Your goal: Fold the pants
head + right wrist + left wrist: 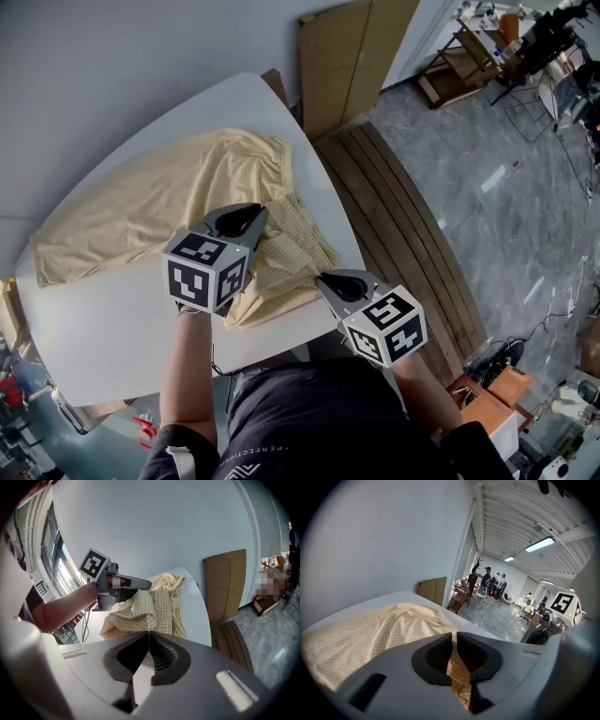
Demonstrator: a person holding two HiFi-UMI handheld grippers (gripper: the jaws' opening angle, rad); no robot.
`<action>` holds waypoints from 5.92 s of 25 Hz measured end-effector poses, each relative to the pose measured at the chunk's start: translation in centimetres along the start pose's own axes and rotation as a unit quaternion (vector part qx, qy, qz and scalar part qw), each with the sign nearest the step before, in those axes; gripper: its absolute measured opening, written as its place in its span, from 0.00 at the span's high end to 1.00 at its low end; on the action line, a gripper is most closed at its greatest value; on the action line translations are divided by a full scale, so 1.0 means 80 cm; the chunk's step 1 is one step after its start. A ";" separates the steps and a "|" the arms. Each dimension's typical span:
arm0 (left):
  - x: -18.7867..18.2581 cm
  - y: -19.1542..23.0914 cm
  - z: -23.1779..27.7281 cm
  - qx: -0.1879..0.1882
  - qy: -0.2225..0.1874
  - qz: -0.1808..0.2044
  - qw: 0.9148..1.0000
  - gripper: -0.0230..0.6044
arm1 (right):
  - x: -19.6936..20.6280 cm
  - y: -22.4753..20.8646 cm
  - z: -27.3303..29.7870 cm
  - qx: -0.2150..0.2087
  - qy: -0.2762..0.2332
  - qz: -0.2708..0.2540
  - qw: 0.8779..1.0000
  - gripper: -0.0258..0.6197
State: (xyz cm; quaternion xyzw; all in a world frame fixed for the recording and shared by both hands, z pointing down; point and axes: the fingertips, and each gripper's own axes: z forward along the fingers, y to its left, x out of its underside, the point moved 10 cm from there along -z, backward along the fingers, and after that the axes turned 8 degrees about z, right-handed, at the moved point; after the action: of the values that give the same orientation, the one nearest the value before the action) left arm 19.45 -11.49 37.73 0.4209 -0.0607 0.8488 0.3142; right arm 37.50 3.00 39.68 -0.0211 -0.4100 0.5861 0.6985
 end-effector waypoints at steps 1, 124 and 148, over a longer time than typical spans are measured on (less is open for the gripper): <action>-0.002 -0.002 0.000 -0.002 -0.007 0.002 1.000 0.90 | 0.001 0.000 0.000 0.001 0.002 -0.002 1.000 0.94; 0.506 0.550 -0.648 -0.296 -0.095 -0.263 0.913 0.79 | -0.215 0.724 0.682 -0.125 0.037 -0.246 0.961 0.96; 0.494 0.548 -0.628 -0.258 -0.018 -0.190 0.947 0.94 | -0.251 0.748 0.831 -0.071 0.047 -0.285 0.955 0.79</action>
State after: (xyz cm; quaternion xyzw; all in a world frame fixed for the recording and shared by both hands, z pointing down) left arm -57.90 -8.84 42.45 0.3442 -0.2021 0.7209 0.5666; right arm -49.70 -25.13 42.25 0.0193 -0.4064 0.3300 0.8518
